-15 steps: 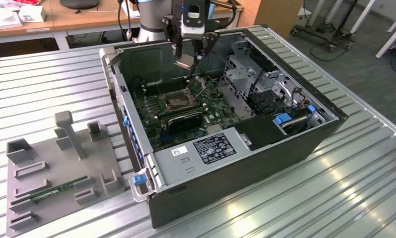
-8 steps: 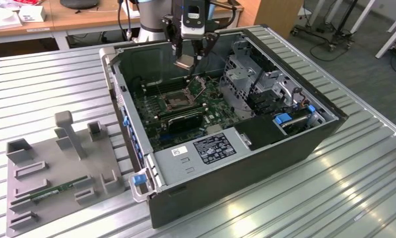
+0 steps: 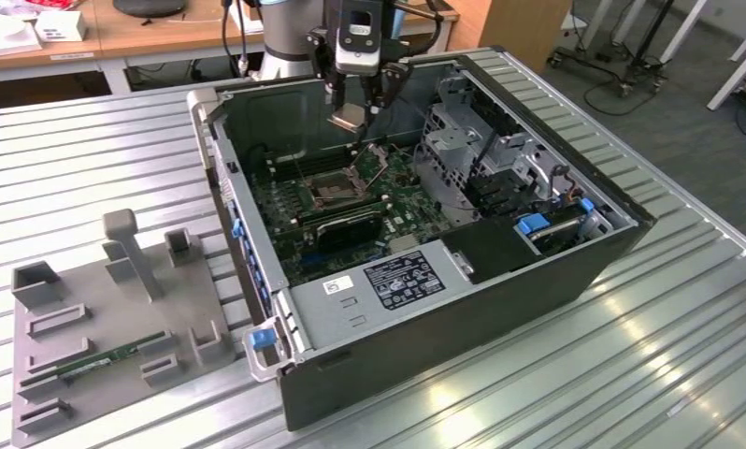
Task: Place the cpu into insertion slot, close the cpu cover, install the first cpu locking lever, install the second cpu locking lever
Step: 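Place the cpu into insertion slot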
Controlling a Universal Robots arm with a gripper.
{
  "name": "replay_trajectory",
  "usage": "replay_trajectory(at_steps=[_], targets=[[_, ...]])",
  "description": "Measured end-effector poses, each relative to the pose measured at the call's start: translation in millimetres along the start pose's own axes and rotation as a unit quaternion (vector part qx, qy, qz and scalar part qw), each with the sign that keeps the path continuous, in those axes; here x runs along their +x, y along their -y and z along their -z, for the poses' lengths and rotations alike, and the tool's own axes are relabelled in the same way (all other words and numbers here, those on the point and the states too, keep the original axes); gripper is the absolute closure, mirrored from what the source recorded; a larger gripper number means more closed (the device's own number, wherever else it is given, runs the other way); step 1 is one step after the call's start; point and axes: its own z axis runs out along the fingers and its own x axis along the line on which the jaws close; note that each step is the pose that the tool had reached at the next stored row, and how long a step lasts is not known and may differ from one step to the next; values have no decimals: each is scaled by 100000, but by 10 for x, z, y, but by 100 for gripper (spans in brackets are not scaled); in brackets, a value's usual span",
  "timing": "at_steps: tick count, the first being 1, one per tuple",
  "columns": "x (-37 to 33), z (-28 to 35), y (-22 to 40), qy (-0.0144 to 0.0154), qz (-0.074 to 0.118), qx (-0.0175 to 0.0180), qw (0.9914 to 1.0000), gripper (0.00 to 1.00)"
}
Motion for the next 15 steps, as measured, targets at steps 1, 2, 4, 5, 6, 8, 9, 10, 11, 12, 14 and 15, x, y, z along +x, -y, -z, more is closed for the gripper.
replay_trajectory(at_steps=[1,2,4,5,6,8,9,10,11,12,14,15], targets=[[0,0,0,5,-84,2,100000,46],[0,0,0,9,-85,0,100000,46],[0,0,0,11,-122,-2,100000,46],[0,0,0,12,-125,-3,100000,46],[0,0,0,9,-124,-5,100000,46],[0,0,0,9,-125,-5,100000,46],[0,0,0,10,-125,-4,100000,46],[0,0,0,10,-128,-5,100000,46],[0,-1,0,14,-126,0,100000,46],[0,-4,0,9,-128,-6,100000,46],[0,-18,1,9,-128,-9,100000,46],[0,-28,2,15,-128,-2,100000,46]])
